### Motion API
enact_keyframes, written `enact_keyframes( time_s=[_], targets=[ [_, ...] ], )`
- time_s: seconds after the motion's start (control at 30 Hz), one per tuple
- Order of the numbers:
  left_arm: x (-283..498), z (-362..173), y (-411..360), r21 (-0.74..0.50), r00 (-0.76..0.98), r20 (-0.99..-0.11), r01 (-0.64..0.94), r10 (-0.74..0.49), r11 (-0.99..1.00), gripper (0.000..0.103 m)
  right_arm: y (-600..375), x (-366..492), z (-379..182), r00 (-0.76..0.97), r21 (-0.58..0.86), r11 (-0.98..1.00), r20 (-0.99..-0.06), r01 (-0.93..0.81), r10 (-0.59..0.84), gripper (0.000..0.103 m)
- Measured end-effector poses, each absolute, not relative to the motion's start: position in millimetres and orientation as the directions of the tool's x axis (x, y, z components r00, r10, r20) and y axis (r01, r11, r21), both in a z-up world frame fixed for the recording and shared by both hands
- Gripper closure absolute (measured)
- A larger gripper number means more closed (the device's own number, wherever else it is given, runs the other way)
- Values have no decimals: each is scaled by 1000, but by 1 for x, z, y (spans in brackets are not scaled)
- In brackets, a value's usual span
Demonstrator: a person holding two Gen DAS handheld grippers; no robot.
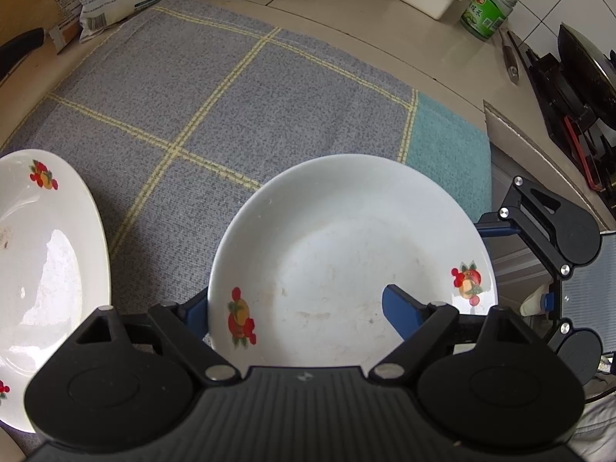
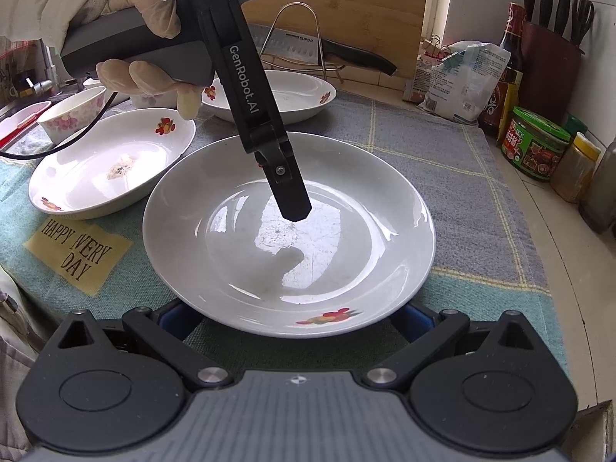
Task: Organize plates and bowls
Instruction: 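Lift the deep plate with the left tool and carry it toward the cutting board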
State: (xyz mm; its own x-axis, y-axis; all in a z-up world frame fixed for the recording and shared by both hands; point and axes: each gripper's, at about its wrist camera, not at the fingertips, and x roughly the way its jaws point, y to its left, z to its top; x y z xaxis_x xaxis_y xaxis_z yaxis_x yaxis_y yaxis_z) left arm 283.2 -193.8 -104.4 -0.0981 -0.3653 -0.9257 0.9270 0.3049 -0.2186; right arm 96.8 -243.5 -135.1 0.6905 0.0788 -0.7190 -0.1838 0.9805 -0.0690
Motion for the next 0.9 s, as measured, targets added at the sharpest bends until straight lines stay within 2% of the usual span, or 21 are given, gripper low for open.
enact_keyframes(
  time_s=[0.9],
  targets=[
    [298, -87, -223, -186, -48, -901, 940, -432, 285, 16, -272, 118, -126, 714, -145, 977, -700, -156, 11, 0]
  ],
)
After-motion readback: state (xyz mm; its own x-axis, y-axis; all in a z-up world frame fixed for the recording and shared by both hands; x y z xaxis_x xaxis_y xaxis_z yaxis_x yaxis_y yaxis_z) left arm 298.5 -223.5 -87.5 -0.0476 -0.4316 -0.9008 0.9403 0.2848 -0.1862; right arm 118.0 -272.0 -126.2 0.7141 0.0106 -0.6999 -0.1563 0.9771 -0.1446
